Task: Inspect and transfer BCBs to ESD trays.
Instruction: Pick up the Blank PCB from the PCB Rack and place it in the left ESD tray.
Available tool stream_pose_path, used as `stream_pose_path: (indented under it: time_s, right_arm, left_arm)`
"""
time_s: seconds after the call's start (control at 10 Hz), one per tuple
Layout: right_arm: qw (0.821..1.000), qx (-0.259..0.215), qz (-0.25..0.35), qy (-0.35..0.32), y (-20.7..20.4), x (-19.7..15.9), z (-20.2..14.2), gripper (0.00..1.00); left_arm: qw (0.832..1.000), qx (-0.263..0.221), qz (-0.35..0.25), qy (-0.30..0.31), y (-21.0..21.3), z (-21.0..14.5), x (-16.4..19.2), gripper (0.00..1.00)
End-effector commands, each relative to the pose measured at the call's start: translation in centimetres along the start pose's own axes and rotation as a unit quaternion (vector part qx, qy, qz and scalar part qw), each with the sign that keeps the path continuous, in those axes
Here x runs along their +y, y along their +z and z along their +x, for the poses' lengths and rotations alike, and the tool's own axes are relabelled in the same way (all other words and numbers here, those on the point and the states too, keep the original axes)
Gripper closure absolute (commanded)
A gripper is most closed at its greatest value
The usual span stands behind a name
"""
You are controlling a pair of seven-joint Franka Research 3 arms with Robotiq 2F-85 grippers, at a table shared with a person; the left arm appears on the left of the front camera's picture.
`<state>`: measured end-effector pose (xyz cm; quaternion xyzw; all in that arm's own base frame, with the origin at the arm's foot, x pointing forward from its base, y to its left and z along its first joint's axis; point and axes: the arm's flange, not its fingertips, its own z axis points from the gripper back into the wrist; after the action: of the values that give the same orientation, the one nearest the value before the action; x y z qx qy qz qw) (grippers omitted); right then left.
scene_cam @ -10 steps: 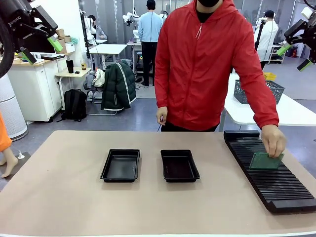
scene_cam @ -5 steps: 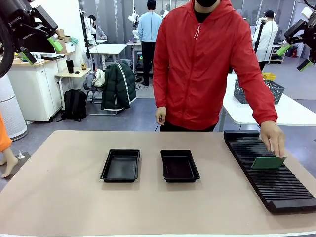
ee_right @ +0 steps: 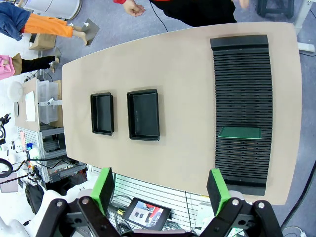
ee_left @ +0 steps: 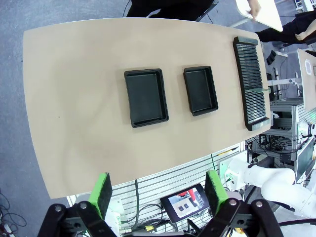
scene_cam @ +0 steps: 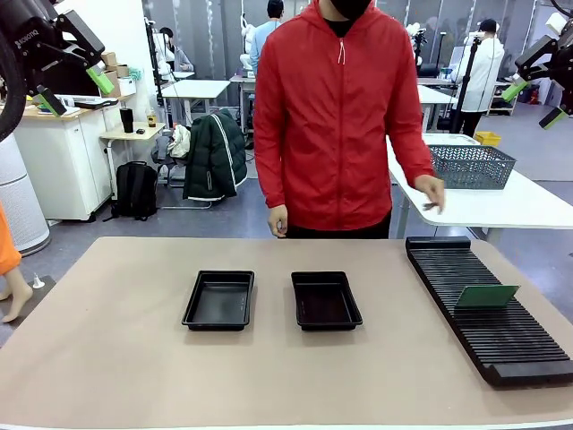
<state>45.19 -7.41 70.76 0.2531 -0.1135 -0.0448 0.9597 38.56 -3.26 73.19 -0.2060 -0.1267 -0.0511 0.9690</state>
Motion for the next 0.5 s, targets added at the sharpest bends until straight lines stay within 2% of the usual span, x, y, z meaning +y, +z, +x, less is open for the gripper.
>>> stream_pose_path:
  time_s: [0.0, 0.4]
  right_arm:
    - [1.0, -0.001, 0.002, -0.001, 0.11, 0.0, -0.09, 0.0]
    - [1.0, -0.001, 0.002, -0.001, 0.11, 0.0, -0.09, 0.0]
  left_arm:
    - [1.0, -0.002, 0.0, -0.001, 0.08, -0.01, -0.01, 0.0]
    - [1.0, -0.002, 0.0, -0.001, 0.08, -0.01, -0.01, 0.0]
